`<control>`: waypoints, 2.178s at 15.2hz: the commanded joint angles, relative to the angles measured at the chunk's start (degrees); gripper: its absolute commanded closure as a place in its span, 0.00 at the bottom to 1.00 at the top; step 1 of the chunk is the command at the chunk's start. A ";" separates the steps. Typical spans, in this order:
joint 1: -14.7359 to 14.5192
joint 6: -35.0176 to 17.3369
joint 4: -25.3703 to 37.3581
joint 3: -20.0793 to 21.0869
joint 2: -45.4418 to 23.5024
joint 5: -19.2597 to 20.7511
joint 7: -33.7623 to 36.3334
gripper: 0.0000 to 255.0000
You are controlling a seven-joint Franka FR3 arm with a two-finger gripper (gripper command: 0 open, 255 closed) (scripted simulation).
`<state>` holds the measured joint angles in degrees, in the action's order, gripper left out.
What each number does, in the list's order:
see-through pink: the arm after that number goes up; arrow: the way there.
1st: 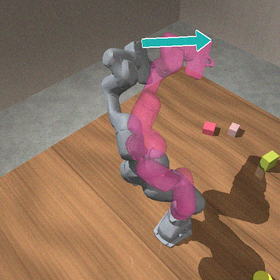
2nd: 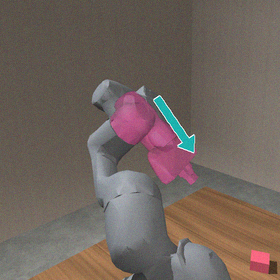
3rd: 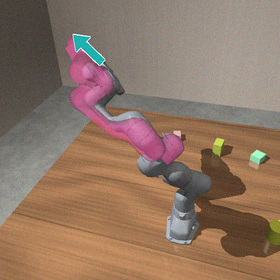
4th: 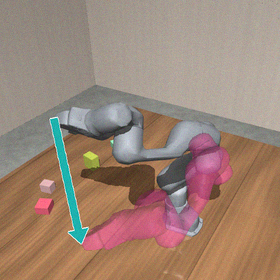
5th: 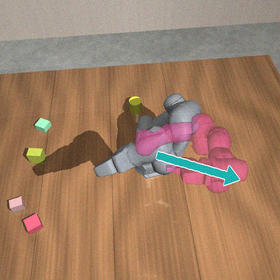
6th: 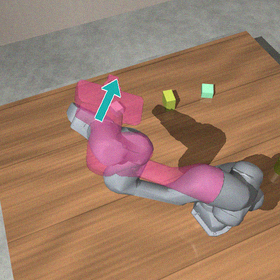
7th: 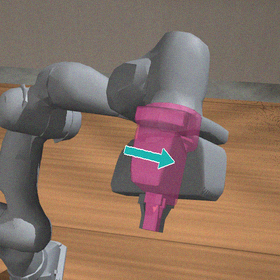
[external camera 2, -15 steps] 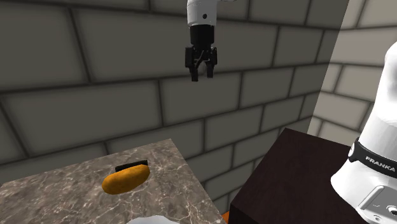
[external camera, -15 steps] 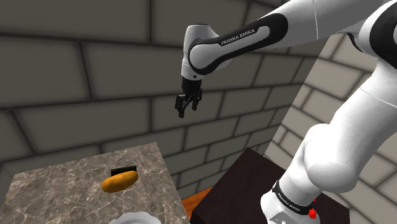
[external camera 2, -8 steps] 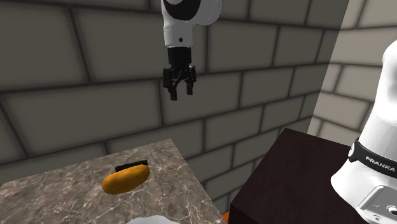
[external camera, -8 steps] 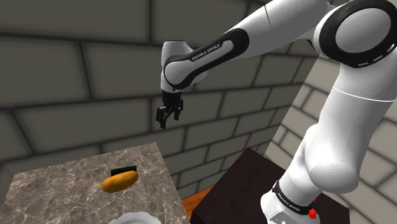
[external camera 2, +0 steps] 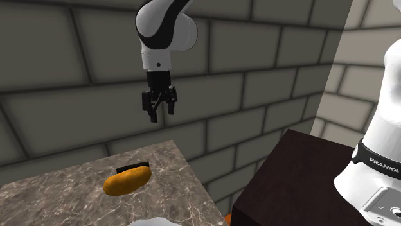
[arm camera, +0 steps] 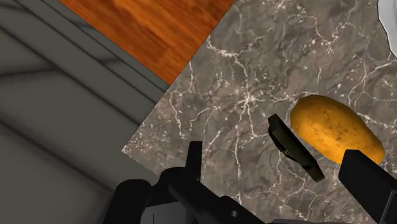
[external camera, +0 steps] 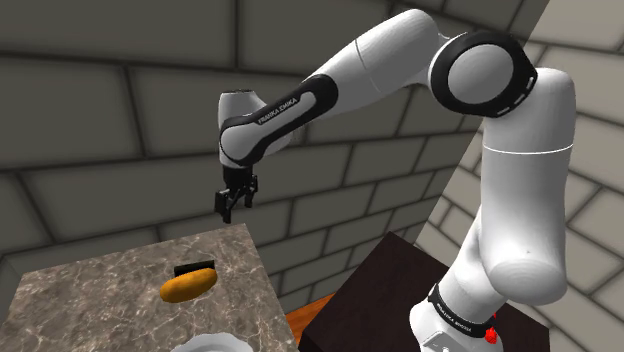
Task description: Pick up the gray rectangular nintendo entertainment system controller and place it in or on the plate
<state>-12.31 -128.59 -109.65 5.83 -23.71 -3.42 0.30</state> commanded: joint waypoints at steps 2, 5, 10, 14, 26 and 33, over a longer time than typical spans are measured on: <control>-1.05 -0.47 5.69 0.72 -6.56 0.28 -0.40 0.00; -2.31 -0.06 11.99 1.36 -12.82 0.67 -0.67 0.00; -4.71 1.96 24.35 2.30 -23.77 1.46 -1.15 0.00; -7.02 5.17 36.85 2.95 -33.51 2.12 -1.65 0.00; -8.96 4.62 45.40 3.07 -42.77 2.54 -1.88 0.00; -8.96 4.62 45.39 3.07 -42.76 2.54 -1.87 1.00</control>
<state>-21.27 -123.97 -64.26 8.91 -66.48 -0.88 -1.58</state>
